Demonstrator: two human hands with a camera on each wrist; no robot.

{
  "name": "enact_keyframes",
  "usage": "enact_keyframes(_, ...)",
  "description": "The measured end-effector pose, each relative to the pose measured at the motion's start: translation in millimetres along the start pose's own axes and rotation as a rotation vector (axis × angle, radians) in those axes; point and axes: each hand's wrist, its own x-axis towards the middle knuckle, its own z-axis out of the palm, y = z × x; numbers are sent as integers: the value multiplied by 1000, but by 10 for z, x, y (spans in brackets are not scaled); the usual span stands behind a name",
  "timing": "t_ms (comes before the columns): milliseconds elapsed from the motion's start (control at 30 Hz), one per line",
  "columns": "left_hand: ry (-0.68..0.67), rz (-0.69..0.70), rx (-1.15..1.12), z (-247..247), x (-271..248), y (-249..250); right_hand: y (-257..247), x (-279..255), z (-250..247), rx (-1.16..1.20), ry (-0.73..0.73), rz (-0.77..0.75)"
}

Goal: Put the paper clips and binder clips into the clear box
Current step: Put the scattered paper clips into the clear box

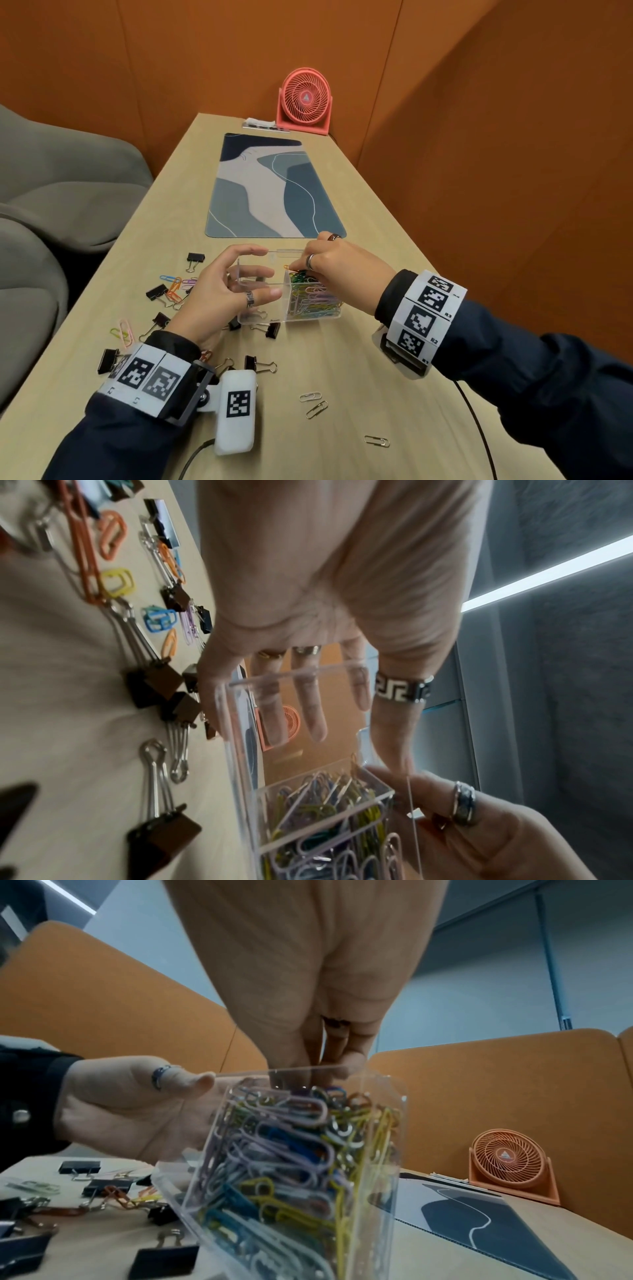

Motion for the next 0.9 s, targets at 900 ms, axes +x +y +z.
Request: enact_keyframes(900,24,-1,-1,21,-27,43,10,-83,-13,414,233,59)
